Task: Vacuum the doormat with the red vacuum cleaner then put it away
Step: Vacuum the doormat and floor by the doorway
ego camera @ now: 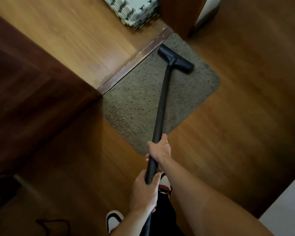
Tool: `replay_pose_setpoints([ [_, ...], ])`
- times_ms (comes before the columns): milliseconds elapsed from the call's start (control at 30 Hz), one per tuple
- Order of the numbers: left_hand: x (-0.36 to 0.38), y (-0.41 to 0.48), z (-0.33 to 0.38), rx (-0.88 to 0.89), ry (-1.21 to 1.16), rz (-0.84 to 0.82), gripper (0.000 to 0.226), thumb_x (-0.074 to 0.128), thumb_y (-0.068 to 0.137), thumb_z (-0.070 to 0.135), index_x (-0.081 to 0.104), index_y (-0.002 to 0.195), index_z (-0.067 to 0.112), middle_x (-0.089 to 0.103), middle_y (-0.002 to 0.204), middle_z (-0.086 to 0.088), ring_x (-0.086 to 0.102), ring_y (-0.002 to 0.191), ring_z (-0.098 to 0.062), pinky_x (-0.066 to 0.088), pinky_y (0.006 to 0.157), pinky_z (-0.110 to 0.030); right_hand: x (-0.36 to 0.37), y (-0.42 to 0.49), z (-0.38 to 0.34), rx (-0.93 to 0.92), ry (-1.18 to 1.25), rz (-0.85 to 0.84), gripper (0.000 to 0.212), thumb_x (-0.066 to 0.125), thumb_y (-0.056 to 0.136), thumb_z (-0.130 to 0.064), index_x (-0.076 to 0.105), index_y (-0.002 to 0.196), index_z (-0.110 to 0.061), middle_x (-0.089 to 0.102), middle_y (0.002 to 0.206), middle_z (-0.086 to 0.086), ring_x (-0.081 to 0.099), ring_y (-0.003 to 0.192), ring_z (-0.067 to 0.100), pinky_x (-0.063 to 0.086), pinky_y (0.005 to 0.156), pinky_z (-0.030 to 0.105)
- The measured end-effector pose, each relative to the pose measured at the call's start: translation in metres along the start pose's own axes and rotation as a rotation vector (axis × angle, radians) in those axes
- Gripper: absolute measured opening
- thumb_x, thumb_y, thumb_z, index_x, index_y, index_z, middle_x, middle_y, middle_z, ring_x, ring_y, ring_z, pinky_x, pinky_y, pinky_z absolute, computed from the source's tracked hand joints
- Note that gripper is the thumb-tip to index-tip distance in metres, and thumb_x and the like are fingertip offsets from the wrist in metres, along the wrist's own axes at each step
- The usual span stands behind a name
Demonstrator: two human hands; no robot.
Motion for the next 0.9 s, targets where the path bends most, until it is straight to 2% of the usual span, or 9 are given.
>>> replay_pose_setpoints([
  [167,0.013,0.008,0.021,0.031,-0.018,0.009,0.020,0.065,0.093,0.040,0.061,0.084,0.023,0.054,0.063,-0.006,0.044,0.041,-0.023,0.042,0.045,-0.032,-0.010,0.016,-0.018,-0.016,0.013,0.007,0.029,0.059,0.097,-0.015,0.039,0.118,-0.019,0.061,0.102,0.015,0.062,0.050,0.021,0.056,0.046,0.031],
  [333,0.020,0.011,0.033,0.053,-0.015,0.024,0.019,0.064,0.094,0.041,0.060,0.084,0.024,0.055,0.066,-0.005,0.046,0.040,-0.021,0.041,0.042,-0.028,-0.013,0.026,-0.025,-0.016,0.027,0.005,0.028,0.058,0.096,-0.016,0.039,0.116,-0.019,0.061,0.101,0.015,0.061,0.049,0.020,0.057,0.049,0.034],
  [500,0.022,0.012,0.036,0.061,-0.012,0.029,0.017,0.066,0.092,0.043,0.062,0.083,0.028,0.058,0.063,0.000,0.049,0.044,-0.020,0.043,0.050,-0.034,-0.018,0.027,-0.028,-0.023,0.030,-0.006,0.028,0.059,0.097,-0.018,0.040,0.117,-0.020,0.063,0.104,0.016,0.063,0.052,0.021,0.058,0.049,0.033],
  [733,0.016,-0.010,0.026,0.029,-0.032,0.004,0.021,0.065,0.094,0.038,0.060,0.084,0.020,0.054,0.065,-0.006,0.044,0.040,-0.021,0.041,0.042,-0.029,-0.016,0.006,-0.013,-0.025,0.017,-0.006,0.031,0.060,0.097,-0.016,0.039,0.120,-0.018,0.062,0.106,0.015,0.063,0.051,0.018,0.056,0.049,0.031],
  [800,0.008,-0.015,0.013,-0.001,-0.019,-0.011,0.021,0.065,0.094,0.038,0.059,0.085,0.019,0.054,0.065,-0.006,0.043,0.038,-0.020,0.041,0.042,-0.028,-0.009,-0.003,-0.003,-0.024,0.012,-0.008,0.033,0.060,0.097,-0.016,0.039,0.122,-0.018,0.061,0.107,0.015,0.064,0.051,0.018,0.057,0.050,0.032],
  [900,-0.009,-0.022,-0.010,-0.030,-0.009,-0.023,0.023,0.067,0.092,0.040,0.061,0.084,0.019,0.055,0.063,-0.005,0.043,0.039,-0.020,0.042,0.046,-0.031,0.005,-0.020,0.015,-0.015,0.013,-0.012,0.033,0.060,0.097,-0.016,0.038,0.121,-0.018,0.061,0.107,0.016,0.064,0.051,0.019,0.063,0.056,0.040],
])
Point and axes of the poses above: each hand's wrist, its own y-axis towards the middle knuckle, its own x-axis out of the palm, z = x × y, the point moved 2 cm from there along y, towards the middle knuckle
